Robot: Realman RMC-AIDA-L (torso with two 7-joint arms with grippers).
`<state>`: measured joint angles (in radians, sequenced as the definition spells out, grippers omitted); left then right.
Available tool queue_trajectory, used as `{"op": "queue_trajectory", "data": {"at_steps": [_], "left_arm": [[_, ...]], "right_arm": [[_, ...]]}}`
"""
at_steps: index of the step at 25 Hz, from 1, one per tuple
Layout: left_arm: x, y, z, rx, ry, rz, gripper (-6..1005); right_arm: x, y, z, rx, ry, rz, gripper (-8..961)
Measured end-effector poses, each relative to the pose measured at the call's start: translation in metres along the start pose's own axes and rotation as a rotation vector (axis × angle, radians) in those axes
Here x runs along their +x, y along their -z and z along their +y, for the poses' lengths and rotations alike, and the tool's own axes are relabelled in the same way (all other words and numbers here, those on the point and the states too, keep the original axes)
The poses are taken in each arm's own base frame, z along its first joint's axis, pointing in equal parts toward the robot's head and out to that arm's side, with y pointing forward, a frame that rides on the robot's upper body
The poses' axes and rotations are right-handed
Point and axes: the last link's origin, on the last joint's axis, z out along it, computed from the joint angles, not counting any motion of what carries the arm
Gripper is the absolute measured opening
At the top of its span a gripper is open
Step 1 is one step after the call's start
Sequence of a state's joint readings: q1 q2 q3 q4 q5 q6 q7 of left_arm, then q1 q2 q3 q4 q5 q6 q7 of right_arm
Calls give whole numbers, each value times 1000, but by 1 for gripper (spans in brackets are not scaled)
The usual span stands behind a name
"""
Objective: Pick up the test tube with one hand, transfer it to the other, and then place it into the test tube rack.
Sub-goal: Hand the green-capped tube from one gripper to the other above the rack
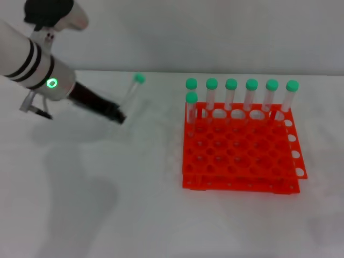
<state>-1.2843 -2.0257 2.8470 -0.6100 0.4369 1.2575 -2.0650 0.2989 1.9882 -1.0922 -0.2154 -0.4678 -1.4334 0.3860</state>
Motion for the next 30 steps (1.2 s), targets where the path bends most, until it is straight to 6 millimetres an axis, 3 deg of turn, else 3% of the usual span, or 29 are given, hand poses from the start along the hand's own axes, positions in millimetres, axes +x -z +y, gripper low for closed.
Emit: {"op": "queue_trajectory", "data": {"at_steps": [6, 15, 21, 30], "left_arm": [[5, 16, 16, -171, -177, 194, 191], [-23, 46, 41, -430, -459, 386, 191], [-39, 45, 54, -535, -573, 377, 191], [-27, 34, 70, -573, -636, 269, 191]], "right_arm": [[-5, -2, 0, -139, -63, 32, 651], [-16, -15, 9, -415, -186, 116, 651], [-19, -35, 46, -681, -251, 212, 650], [-18, -52, 95, -870, -356, 276, 650]]}}
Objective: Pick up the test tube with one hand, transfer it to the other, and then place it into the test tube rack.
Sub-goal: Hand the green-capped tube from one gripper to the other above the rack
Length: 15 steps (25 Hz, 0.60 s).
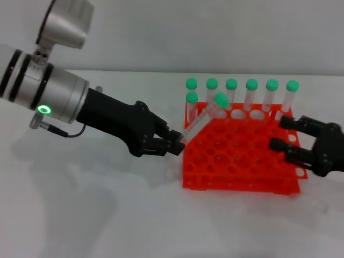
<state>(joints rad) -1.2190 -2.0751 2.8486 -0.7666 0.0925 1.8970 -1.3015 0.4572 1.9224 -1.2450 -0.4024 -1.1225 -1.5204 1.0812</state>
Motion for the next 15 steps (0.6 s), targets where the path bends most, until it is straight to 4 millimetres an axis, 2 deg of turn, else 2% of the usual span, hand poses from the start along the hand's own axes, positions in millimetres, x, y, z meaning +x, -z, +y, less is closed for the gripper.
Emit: {"op": "queue_trajectory", "data": {"at_steps": [7, 15], "left_arm": [[7, -21, -6, -20, -17, -74, 191], [9, -35, -7, -36, -25, -120, 191]], "right_arm": [[6, -19, 11, -40, -44, -11, 649], [8, -30, 17, -54, -72, -24, 648]]}}
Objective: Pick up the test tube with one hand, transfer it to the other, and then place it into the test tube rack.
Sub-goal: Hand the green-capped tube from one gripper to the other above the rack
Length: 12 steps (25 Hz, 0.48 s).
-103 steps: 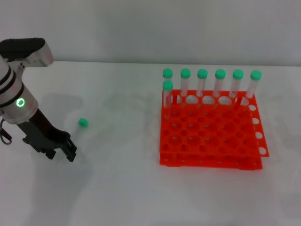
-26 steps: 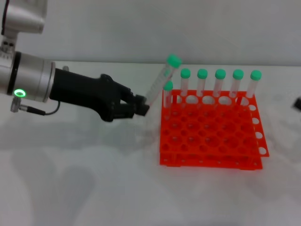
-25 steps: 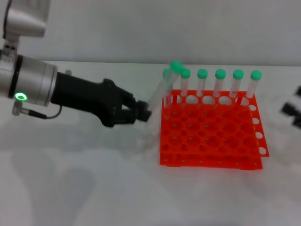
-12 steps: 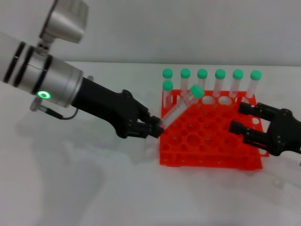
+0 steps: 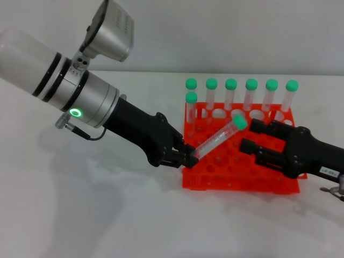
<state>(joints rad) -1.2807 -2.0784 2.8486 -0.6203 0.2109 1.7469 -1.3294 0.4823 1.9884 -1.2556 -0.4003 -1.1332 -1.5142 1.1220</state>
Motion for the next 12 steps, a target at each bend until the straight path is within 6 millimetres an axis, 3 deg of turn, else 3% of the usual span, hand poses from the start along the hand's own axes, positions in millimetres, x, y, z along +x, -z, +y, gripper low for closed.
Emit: {"op": "queue_trajectory", "data": {"at_steps": [12], "left_arm": [[1, -4, -3, 13, -21, -1, 190]], "right_arm": [[1, -21, 3, -35, -21, 10, 647]]}}
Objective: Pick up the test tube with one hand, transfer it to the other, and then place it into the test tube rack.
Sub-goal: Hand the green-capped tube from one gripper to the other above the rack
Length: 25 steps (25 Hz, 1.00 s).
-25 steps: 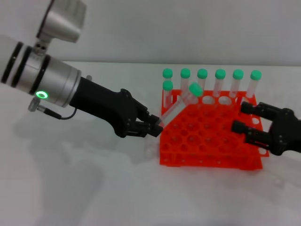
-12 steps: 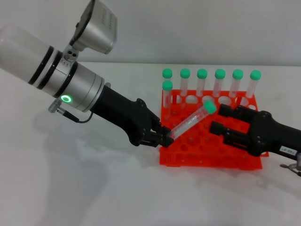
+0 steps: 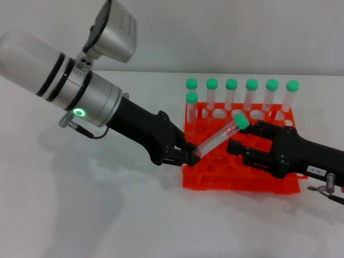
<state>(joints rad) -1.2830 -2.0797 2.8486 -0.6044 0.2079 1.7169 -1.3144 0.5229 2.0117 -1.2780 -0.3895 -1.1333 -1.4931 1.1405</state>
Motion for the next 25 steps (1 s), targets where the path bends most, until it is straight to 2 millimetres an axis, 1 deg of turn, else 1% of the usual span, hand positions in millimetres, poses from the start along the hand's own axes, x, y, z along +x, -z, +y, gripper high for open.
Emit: {"op": "queue_trajectory", "data": {"at_steps": [12, 18, 25], "left_arm": [[6, -11, -2, -6, -36, -7, 190], [7, -14, -4, 2, -43, -21, 190], [9, -17, -6, 10, -52, -27, 190]], "right_arm": [[-1, -9, -2, 10, 0, 4, 646], [0, -9, -3, 14, 2, 5, 646], [2, -10, -2, 13, -4, 9, 485]]}}
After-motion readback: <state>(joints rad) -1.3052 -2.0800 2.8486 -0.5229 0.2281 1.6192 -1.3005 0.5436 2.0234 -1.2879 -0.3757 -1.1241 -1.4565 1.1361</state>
